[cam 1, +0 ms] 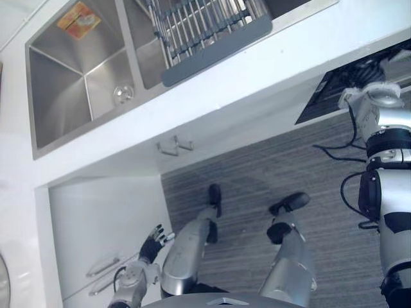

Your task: Walk over to the sink, pick up the cup, carry it to the dishwasher, place the cup inside the dishwasher, then close the dishwasher door

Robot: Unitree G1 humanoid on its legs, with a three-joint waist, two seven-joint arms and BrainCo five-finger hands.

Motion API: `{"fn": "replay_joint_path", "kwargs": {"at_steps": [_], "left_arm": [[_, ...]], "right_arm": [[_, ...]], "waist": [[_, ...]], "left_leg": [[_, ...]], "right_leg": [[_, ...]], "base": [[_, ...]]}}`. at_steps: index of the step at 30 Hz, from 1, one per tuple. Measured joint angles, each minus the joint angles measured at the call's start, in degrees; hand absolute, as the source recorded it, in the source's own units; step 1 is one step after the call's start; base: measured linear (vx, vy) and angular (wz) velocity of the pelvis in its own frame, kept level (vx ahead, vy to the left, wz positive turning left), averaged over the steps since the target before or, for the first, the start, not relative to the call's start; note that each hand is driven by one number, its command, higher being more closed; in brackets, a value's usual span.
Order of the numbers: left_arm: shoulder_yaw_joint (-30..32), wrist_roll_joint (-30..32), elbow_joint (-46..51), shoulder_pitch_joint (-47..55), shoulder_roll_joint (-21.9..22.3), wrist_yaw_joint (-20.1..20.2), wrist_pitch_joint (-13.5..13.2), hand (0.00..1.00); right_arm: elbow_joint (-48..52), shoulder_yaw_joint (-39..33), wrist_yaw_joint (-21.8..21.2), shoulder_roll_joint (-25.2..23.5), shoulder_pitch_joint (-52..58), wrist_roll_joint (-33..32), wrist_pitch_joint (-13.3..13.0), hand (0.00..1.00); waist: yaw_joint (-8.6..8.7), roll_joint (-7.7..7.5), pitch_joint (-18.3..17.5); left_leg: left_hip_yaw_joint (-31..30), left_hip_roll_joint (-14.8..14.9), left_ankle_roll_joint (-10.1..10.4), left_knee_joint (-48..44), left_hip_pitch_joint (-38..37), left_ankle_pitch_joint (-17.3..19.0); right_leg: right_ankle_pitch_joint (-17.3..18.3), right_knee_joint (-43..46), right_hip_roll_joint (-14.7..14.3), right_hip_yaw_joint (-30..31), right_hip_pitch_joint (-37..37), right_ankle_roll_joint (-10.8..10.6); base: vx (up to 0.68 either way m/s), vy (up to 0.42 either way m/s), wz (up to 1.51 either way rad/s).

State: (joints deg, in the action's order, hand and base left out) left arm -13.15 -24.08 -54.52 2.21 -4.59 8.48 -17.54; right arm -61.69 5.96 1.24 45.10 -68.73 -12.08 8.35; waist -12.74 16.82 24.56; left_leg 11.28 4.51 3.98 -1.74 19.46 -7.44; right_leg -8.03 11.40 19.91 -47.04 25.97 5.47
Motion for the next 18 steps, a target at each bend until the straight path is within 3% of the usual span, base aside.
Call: {"fn": "replay_joint_path", "kwargs": {"at_steps": [8,11,15,18], "left_arm": [[0.72,-4.39,2.41,1.73,0.22,5.51,0.01,0.00],[2.13,-5.95,3.03,2.18,0.93,7.33,-0.01,0.00],[6.56,-10.51,5.61,4.38,1.55,10.18,0.09,0.00],[10.98,-12.86,7.14,5.49,1.28,12.03,0.16,0.00]], "right_arm": [[0.16,0.74,-4.41,-0.05,0.59,5.45,-2.98,0.00],[5.87,0.07,-4.76,-0.43,7.12,7.53,-4.32,0.00],[18.47,-5.36,-2.22,-4.13,17.65,14.58,-11.70,0.00],[26.26,-12.49,-1.38,-7.40,29.05,14.20,-17.31,0.00]], "waist": [[1.59,-0.06,0.04],[2.68,-0.41,0.30],[6.00,-3.23,2.34],[7.40,-6.12,4.32]], "left_leg": [[-0.18,0.98,0.45,-0.38,-0.68,0.26],[-0.33,1.97,1.10,-1.22,-2.33,1.04],[-0.03,3.12,1.90,-1.16,-5.76,1.86],[0.32,4.55,2.51,-1.07,-9.18,2.50]], "right_leg": [[1.92,2.17,-0.16,-0.45,-0.37,0.37],[2.77,2.25,-0.99,-1.08,-2.83,0.11],[3.52,1.09,-2.58,-1.38,-6.36,-0.12],[3.63,-1.24,-4.71,-2.53,-10.75,-0.27]], "base": [[0.05,-0.092,0.00],[0.06,-0.075,0.00],[0.06,-0.057,-0.08],[0.05,-0.039,-0.07]]}}
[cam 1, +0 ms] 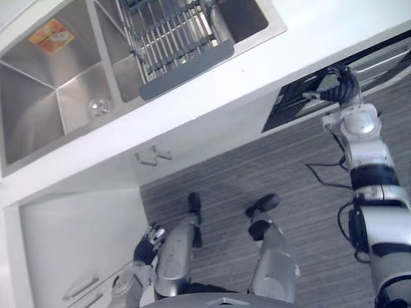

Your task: Walk over to the sink, pick up the cup, carry it to the dishwasher, place the cup inside the dishwasher, then close the dishwasher door

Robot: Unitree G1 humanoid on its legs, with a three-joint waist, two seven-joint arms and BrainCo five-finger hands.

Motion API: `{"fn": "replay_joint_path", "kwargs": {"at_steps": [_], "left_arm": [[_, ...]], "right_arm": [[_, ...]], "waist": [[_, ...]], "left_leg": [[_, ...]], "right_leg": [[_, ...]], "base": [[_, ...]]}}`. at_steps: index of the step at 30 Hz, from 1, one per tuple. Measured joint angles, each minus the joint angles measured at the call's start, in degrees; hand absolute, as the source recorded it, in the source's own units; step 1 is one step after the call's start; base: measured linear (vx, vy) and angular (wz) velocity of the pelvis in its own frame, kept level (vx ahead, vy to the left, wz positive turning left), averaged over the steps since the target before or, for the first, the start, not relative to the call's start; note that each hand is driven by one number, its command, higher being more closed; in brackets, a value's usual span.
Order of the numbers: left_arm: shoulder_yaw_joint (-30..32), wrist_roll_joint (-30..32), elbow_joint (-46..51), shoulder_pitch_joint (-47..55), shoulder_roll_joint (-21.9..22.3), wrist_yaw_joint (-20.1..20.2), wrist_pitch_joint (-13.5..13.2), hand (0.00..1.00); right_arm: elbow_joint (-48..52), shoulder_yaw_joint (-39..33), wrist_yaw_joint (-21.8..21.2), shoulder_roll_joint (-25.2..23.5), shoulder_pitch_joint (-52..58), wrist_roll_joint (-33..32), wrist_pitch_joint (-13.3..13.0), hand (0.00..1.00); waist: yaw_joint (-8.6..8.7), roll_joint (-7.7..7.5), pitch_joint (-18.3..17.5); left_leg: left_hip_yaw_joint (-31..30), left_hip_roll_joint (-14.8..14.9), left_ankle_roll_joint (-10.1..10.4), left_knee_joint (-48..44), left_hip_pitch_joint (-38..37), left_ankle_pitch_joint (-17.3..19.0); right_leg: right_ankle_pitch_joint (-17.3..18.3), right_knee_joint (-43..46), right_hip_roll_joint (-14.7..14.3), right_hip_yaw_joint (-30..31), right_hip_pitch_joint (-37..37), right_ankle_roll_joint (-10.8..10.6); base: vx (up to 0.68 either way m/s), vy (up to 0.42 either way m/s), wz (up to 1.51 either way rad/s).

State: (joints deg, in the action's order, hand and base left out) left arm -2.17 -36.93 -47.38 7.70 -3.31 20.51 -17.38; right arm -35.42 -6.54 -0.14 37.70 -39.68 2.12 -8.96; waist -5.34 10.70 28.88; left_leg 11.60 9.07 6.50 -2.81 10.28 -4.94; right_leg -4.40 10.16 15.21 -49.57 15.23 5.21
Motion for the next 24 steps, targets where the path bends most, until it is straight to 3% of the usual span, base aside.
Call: {"fn": "replay_joint_path", "kwargs": {"at_steps": [1,5,7,9,11,12,14,16,17,20,21,24], "left_arm": [[0.65,-0.07,-0.03,0.22,-0.14,0.31,0.01,0.00],[3.43,0.10,-1.80,1.29,-0.96,0.98,-0.12,0.00],[5.14,1.64,-5.71,1.32,-1.36,0.78,-0.14,0.00],[7.98,4.49,-7.71,2.31,-1.42,0.10,-0.14,0.00],[9.67,7.55,-8.57,3.68,-1.24,-1.44,-0.09,0.00],[10.00,9.97,-9.21,3.91,-1.36,-2.57,0.13,0.00],[9.26,13.22,-9.74,2.85,-1.92,-4.09,0.85,0.00],[8.79,15.58,-10.25,1.78,-3.51,-5.30,2.57,0.00],[8.84,17.25,-11.30,0.71,-4.08,-6.41,4.24,0.00],[9.99,20.64,-13.02,-1.43,-3.65,-8.10,7.78,0.00],[11.84,21.59,-13.21,-1.37,-2.35,-8.46,8.49,0.00],[15.29,22.50,-14.27,-1.24,-1.12,-9.19,9.09,0.00]], "right_arm": [[0.70,-1.73,-0.78,-1.61,4.50,-0.87,-1.38,0.00],[-3.57,-3.30,-4.43,-9.89,18.79,-6.00,-2.69,0.00],[-13.78,-7.98,-6.19,-17.58,27.01,-9.86,-3.29,0.00],[-20.11,-10.70,-6.83,-22.29,33.08,-10.14,-4.69,0.00],[-23.80,-10.83,-6.94,-25.69,37.77,-9.50,-5.28,0.00],[-25.69,-12.05,-6.95,-27.70,39.90,-9.47,-5.31,0.00],[-27.17,-14.92,-6.92,-29.92,42.80,-9.51,-4.62,0.00],[-28.82,-17.17,-6.88,-31.36,45.11,-9.58,-4.49,0.00],[-28.80,-17.86,-6.92,-31.74,46.30,-9.69,-4.42,0.00],[-28.44,-22.70,-6.90,-32.58,48.18,-11.97,-5.18,0.00],[-28.44,-23.78,-6.94,-32.71,49.69,-11.97,-6.02,0.00],[-27.99,-23.97,-7.37,-33.91,50.02,-11.05,-8.63,0.00]], "waist": [[0.71,-1.05,0.40],[2.02,-5.00,-1.84],[2.20,-7.81,-5.55],[2.16,-10.02,-8.94],[2.38,-11.74,-12.65],[3.14,-11.59,-14.93],[4.98,-11.31,-16.09],[5.03,-12.48,-16.88],[5.15,-12.99,-17.20],[7.53,-12.34,-17.29],[7.08,-12.61,-17.91],[5.64,-11.99,-19.60]], "left_leg": [[0.00,0.34,0.18,-0.01,-1.17,0.40],[0.26,0.58,0.28,-0.23,-3.20,1.80],[0.67,0.08,0.20,-0.36,-5.90,3.29],[1.46,-0.52,0.05,0.15,-8.81,4.83],[2.52,-0.85,-0.09,0.84,-11.45,6.07],[1.79,-0.10,-0.10,1.17,-11.69,6.46],[-1.85,1.02,0.58,1.92,-11.86,5.93],[-4.62,0.82,1.46,3.71,-12.59,4.62],[-6.74,0.61,1.50,5.66,-13.51,2.81],[-11.70,0.25,0.79,7.67,-14.91,0.69],[-11.70,-0.13,1.03,7.64,-15.82,0.60],[-11.71,-0.35,1.64,7.45,-17.58,1.05]], "right_leg": [[0.06,-0.67,-0.55,-0.18,-1.52,-0.27],[0.63,-1.04,-0.97,-0.12,-3.58,-0.92],[2.36,2.25,0.88,0.26,-5.17,-2.56],[4.14,5.59,2.86,1.48,-6.77,-3.97],[4.25,7.02,2.91,3.84,-7.76,-4.35],[3.17,5.97,0.94,8.32,-8.33,-6.09],[1.66,1.30,-3.96,18.98,-12.24,-8.39],[2.51,-3.74,-5.93,25.51,-15.82,-9.49],[4.65,-4.71,-6.70,29.35,-17.15,-9.48],[11.57,-2.48,-10.93,41.44,-19.29,-9.02],[13.44,-0.44,-10.49,40.81,-19.91,-9.26],[14.32,0.23,-9.98,39.49,-22.19,-9.99]], "base": [[0.05,-0.024,-0.07],[0.09,0.011,-0.04],[0.15,0.062,-0.03],[0.09,0.056,-0.12],[0.04,0.050,-0.18],[0.09,0.075,0.11],[0.14,0.110,0.81],[0.13,0.042,0.84],[0.11,-0.013,0.90],[0.07,-0.097,1.21],[0.09,-0.064,1.01],[0.09,-0.027,0.27]]}}
